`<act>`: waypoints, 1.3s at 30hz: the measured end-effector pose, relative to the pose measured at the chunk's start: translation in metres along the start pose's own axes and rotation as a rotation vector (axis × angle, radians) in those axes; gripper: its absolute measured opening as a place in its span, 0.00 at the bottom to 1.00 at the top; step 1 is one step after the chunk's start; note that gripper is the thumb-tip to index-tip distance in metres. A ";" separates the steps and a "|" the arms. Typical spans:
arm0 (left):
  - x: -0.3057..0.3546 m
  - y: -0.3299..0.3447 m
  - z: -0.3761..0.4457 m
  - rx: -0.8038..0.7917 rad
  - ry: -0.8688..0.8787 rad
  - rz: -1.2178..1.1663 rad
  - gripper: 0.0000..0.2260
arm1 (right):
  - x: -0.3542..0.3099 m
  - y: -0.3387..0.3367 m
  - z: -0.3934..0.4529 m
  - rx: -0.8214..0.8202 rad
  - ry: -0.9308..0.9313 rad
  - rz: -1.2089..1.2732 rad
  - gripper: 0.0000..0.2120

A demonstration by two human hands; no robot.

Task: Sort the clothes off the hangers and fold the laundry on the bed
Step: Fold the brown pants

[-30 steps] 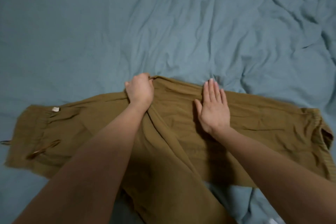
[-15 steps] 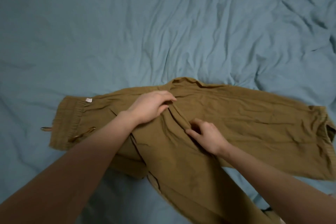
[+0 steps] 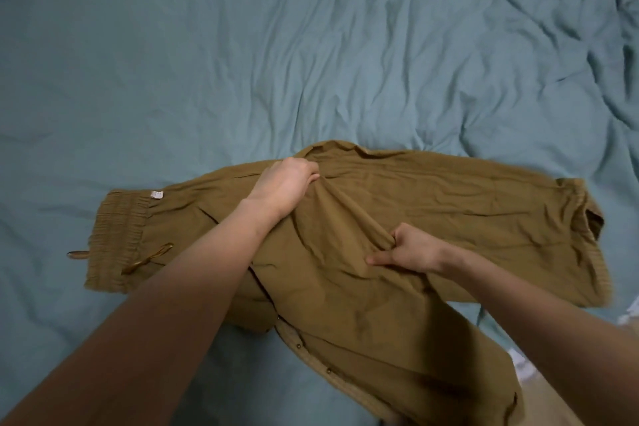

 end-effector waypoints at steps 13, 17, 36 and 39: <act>-0.006 -0.044 0.024 0.049 -0.409 0.387 0.14 | 0.001 -0.145 -0.090 1.270 -0.400 -0.612 0.09; 0.051 -0.024 0.049 0.146 -0.093 0.312 0.12 | 0.037 -0.119 -0.077 1.100 -0.536 -0.615 0.15; 0.234 0.048 0.084 -0.117 0.426 -0.118 0.13 | 0.167 -0.179 -0.017 0.450 -0.075 0.632 0.13; 0.235 0.049 0.068 -0.202 0.397 -0.068 0.11 | 0.167 -0.176 -0.037 0.331 -0.229 0.700 0.10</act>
Point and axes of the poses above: each hand's wrist, its own z-axis towards the middle knuckle, its own y-axis out of the palm, x = y × z, the point moved 7 cm from there along z, towards the middle knuckle, and after that the axes turned 10 degrees about y, right-handed, at the moved point
